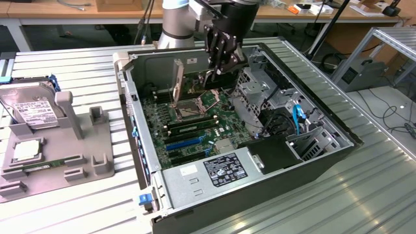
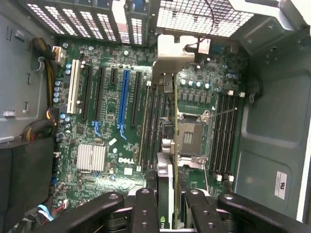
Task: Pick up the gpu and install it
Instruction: 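Insert the gpu into the slot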
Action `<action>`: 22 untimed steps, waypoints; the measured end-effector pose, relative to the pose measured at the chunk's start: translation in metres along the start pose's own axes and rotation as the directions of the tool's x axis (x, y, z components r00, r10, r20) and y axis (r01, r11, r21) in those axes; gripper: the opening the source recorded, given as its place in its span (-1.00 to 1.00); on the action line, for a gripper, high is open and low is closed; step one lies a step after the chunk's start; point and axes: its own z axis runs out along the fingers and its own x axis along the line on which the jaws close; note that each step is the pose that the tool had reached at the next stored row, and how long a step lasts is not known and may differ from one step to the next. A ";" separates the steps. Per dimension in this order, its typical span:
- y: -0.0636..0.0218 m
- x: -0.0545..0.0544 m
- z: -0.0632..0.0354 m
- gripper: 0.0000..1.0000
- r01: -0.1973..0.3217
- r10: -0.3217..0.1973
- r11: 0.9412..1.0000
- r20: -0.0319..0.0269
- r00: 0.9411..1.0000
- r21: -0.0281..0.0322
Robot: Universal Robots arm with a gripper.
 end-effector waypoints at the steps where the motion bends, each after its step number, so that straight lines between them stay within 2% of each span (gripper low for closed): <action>1: 0.0000 0.000 0.0002 -0.47 -0.035 0.035 0.999 0.002 0.999 0.002; 2: 0.0001 0.000 0.0003 -0.47 -0.067 0.067 0.998 0.003 0.998 0.003; 3: 0.0008 0.000 0.0004 -0.47 -0.076 0.076 0.997 0.018 0.997 0.004; 4: 0.0010 0.000 0.0004 -0.47 -0.077 0.077 0.997 0.029 0.997 0.004; 6: 0.0010 0.000 0.0004 -0.47 -0.076 0.076 0.997 0.036 0.996 0.004; 7: 0.0009 0.000 0.0005 -0.47 -0.077 0.076 0.997 0.034 0.996 0.004; 8: 0.0009 0.000 0.0004 -0.47 -0.077 0.077 0.997 0.028 0.997 0.004; 9: 0.0010 0.000 0.0005 -0.47 -0.077 0.077 0.997 0.027 0.997 0.004; 22: 0.0016 0.003 0.0081 -0.47 -0.077 0.077 0.997 0.027 0.997 0.004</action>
